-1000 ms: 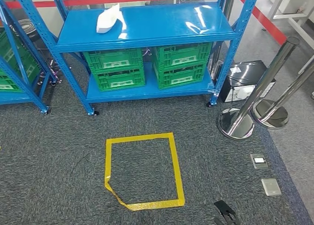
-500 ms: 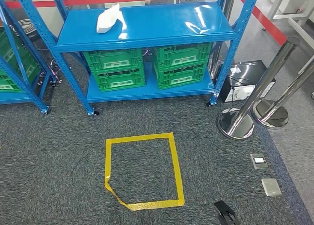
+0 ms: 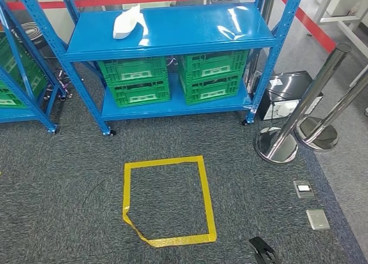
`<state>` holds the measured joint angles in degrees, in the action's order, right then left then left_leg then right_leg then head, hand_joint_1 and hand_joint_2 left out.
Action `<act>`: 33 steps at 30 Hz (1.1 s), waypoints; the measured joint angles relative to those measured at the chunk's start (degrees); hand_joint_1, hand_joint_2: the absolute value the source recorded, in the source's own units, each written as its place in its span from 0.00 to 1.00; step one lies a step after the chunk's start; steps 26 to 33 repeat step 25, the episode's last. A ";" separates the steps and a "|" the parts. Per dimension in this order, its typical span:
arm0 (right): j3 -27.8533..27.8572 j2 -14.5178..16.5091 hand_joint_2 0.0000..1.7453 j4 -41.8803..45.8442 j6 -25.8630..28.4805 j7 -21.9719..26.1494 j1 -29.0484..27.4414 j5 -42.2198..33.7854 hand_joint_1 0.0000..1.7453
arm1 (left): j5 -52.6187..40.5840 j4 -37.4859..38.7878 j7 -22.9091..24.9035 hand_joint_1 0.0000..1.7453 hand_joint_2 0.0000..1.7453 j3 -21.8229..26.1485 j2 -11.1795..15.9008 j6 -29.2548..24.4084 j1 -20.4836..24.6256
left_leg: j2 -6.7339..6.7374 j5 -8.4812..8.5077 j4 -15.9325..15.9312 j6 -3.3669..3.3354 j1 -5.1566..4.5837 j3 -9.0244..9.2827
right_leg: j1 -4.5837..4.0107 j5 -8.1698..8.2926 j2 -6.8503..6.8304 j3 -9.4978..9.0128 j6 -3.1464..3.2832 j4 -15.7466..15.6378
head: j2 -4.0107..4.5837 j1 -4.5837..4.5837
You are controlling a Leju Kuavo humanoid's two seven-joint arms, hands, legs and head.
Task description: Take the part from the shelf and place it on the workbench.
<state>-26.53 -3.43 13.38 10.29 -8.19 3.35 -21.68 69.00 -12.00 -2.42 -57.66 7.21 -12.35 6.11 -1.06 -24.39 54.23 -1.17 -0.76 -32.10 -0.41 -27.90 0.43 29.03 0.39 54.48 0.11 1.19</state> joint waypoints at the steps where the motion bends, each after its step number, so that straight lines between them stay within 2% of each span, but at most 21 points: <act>1: -0.04 0.00 0.00 0.00 0.00 0.01 0.00 0.00 0.00 | 0.04 0.00 0.01 0.00 1.00 0.00 0.00 -0.05 0.00 | 0.00 0.00 0.00 0.00 0.00 0.00 | 0.00 0.00 0.00 0.00 0.00 0.00 | 0.00 0.00; 12: -0.82 0.00 0.00 -0.01 0.00 0.02 0.00 0.00 0.00 | 0.20 0.00 0.01 0.00 1.00 0.02 0.00 -0.18 0.00 | 0.00 0.00 0.00 0.00 0.00 0.00 | 0.00 0.00 0.00 0.00 0.00 0.00 | 0.00 -0.01; 16: -0.93 0.01 1.00 -0.02 -0.11 0.31 0.01 0.27 0.00 | -0.37 0.00 0.21 0.00 1.00 0.01 -0.01 0.01 0.03 | 0.00 0.00 0.00 0.00 0.00 0.01 | 0.00 0.00 0.00 -0.01 0.00 0.00 | 0.00 -0.01; 17: -0.94 0.02 1.00 -0.02 -0.88 1.04 0.00 1.50 0.00 | -2.04 0.00 0.47 0.00 0.75 0.02 -0.01 0.98 0.07 | 0.00 0.00 0.00 0.00 0.00 0.01 | 0.00 0.00 0.00 -0.01 0.00 0.00 | 0.00 -0.01; 19: -0.96 0.05 0.50 -0.03 -4.23 3.74 0.02 8.01 0.00 | -12.13 0.00 1.14 0.00 0.25 0.02 0.02 5.01 0.13 | 0.00 0.00 0.00 0.00 0.00 0.02 | 0.00 0.00 0.01 -0.01 0.00 0.00 | 0.00 -0.02; 20: -0.97 0.07 0.25 -0.04 -5.93 5.08 0.03 11.88 0.00 | -21.29 0.00 1.40 0.00 0.00 0.02 0.04 7.08 0.16 | 0.00 0.00 0.00 0.00 0.00 0.02 | 0.00 0.00 0.00 -0.01 0.00 0.00 | 0.00 -0.03; 21: -0.98 0.09 0.00 -0.05 -7.04 5.90 0.04 14.72 0.00 | -31.57 0.00 1.57 0.00 0.00 0.02 0.07 8.40 0.17 | -0.01 0.00 0.00 0.00 0.00 0.02 | 0.00 0.00 0.00 -0.02 0.00 0.00 | 0.00 -0.04; 23: -1.02 0.19 0.00 -0.07 -7.43 6.17 0.05 16.03 0.00 | -50.77 0.00 1.74 0.00 0.00 0.01 0.09 8.84 0.18 | -0.02 0.00 0.00 0.00 -0.01 0.02 | 0.00 0.00 -0.01 -0.03 0.00 0.00 | 0.00 -0.07; 25: -1.04 0.26 0.00 -0.07 -7.22 5.95 0.04 15.23 0.00 | -60.09 0.00 1.81 0.00 0.00 0.00 0.08 8.55 0.12 | -0.01 0.00 0.00 0.00 -0.01 0.02 | 0.01 0.00 -0.02 -0.03 0.00 0.00 | 0.00 -0.09; 33: -1.04 0.26 0.00 -0.07 -7.22 5.95 0.04 15.23 0.00 | -60.09 0.00 1.81 0.00 0.00 0.00 0.08 8.55 0.12 | -0.01 0.00 0.00 0.00 -0.01 0.02 | 0.01 0.00 -0.02 -0.03 0.00 0.00 | 0.00 -0.09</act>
